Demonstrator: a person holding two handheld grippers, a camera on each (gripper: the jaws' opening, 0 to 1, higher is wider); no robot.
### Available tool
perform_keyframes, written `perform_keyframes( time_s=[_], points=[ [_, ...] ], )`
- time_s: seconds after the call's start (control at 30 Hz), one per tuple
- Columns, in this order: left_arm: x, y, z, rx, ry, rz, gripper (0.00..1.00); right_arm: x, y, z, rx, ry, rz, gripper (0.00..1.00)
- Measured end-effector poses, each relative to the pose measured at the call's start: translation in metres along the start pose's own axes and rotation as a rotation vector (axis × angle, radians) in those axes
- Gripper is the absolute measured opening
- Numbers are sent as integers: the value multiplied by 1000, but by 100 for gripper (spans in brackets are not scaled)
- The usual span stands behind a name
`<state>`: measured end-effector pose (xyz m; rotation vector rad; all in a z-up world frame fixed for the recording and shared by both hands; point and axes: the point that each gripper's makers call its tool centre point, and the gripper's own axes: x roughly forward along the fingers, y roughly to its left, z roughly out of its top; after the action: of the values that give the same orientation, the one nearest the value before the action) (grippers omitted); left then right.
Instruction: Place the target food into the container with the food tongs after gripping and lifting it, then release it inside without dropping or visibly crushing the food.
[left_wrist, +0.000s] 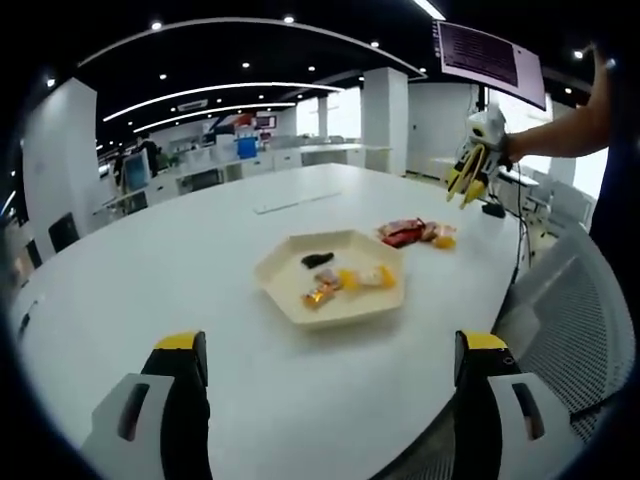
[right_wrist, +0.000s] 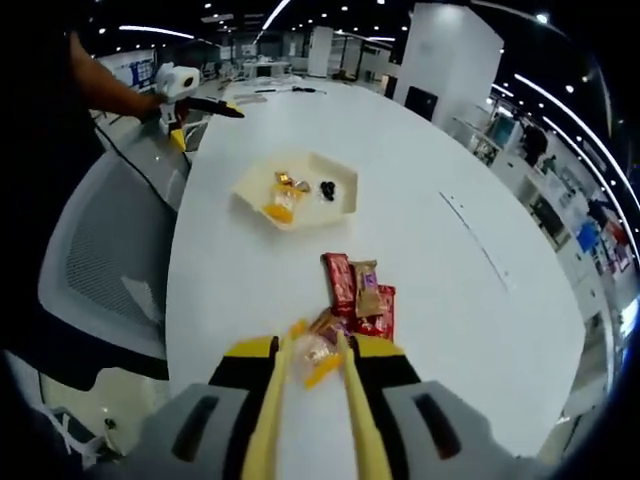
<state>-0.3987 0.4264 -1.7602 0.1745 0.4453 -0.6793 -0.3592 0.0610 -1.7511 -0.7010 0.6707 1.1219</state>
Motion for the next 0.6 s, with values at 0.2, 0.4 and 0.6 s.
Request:
perform_keyframes(
  time_s=[0.2,0.4,0.6],
  points=[
    [0,1,-2,-7,9,6,100,6,0,-4,-30,17,19,27],
    [0,3,-3,-14,13,16,100,22,4,-7,-78,46,58,27],
    [0,2,-3,-14,19,14,100,39,3,-10,-99,66,91,27]
  ],
)
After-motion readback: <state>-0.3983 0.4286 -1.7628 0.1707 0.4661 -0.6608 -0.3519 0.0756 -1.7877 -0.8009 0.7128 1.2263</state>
